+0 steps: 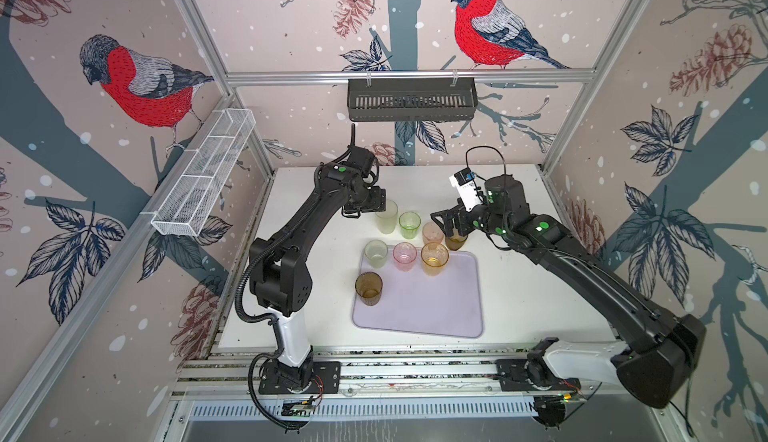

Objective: Place the glasses into the tray
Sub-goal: 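Raise the right gripper away while the left gripper moves over the tall pale green cup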

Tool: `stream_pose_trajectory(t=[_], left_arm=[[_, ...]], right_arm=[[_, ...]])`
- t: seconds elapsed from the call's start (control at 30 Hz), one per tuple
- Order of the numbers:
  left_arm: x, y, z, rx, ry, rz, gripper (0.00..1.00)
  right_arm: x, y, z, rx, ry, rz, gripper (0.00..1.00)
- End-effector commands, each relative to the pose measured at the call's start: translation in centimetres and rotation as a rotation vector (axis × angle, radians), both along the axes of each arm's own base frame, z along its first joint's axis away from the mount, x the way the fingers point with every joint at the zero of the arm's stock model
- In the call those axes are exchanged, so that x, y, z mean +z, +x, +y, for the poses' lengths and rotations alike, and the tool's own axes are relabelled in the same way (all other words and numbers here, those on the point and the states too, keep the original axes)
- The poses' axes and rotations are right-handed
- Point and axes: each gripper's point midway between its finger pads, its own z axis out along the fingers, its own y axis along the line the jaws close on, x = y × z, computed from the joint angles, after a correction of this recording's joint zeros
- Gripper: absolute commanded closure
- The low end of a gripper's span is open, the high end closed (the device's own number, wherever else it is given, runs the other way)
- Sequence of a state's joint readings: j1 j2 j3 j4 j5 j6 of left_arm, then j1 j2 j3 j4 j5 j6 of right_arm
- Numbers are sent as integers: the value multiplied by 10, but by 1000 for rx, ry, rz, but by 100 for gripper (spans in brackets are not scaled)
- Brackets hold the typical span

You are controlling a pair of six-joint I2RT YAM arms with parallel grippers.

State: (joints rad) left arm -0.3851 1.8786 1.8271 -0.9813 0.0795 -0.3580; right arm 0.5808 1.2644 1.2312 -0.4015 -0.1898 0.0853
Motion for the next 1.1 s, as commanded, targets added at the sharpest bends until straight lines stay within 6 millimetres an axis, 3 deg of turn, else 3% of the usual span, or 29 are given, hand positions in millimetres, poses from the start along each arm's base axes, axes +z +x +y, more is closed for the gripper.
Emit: stream_pose_trajectory(t=[0.0,0.53,1.07], left_arm=[[-4,3,5,2,40,8,25],[-36,28,1,-12,105,65,42],[-61,42,0,-23,153,99,57]], right_arm=[[7,-3,6,46,33,-25,0],[-3,-5,12,66,79,10,0],[-3,5,-3,26,54,-3,0]])
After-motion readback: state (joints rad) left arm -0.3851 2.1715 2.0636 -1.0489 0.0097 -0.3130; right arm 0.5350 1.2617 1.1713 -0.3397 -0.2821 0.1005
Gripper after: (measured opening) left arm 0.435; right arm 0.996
